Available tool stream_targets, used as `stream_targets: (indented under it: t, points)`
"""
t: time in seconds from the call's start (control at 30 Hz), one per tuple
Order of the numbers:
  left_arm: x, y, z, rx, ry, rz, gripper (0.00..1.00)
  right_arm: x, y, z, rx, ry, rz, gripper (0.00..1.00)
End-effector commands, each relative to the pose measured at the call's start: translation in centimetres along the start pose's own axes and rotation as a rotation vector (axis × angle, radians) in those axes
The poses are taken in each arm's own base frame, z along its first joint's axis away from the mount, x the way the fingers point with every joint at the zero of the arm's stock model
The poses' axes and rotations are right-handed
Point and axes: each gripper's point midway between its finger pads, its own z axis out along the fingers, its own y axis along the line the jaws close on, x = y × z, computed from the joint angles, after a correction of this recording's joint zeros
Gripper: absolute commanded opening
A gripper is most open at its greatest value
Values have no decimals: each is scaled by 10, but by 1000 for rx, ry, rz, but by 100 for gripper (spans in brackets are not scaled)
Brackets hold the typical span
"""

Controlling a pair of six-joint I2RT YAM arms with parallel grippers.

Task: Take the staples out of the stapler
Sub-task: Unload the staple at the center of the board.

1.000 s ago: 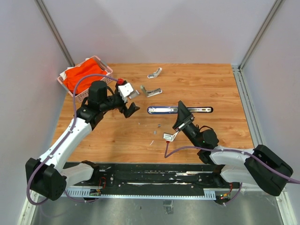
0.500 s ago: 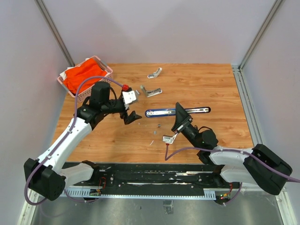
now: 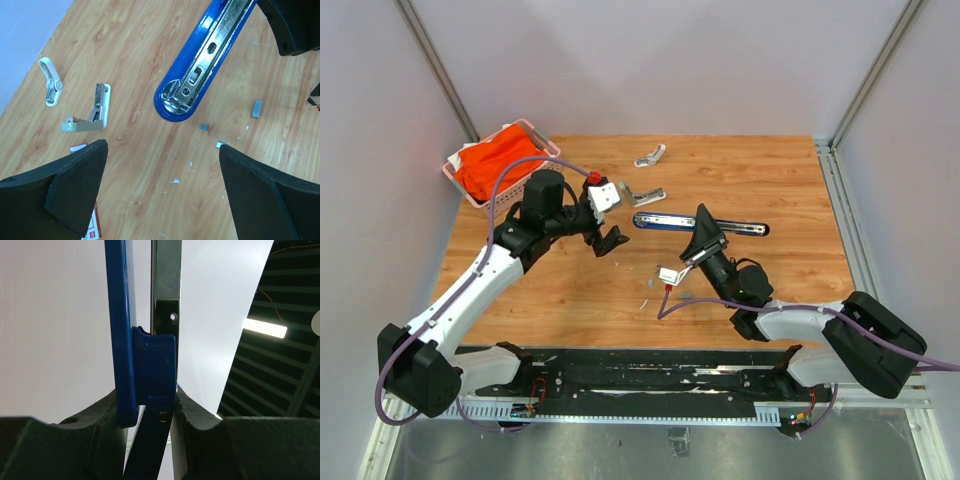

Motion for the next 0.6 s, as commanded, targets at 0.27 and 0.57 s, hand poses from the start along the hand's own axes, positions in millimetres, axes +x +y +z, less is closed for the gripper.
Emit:
stream_targets:
  t: [0.27, 0.57]
  points:
    - [-32, 15, 2, -30, -64, 2, 100, 27, -19, -1, 96, 115, 106, 1]
    - [-29, 0, 28, 80, -2, 55, 100, 20, 0, -3, 48, 107, 122, 1]
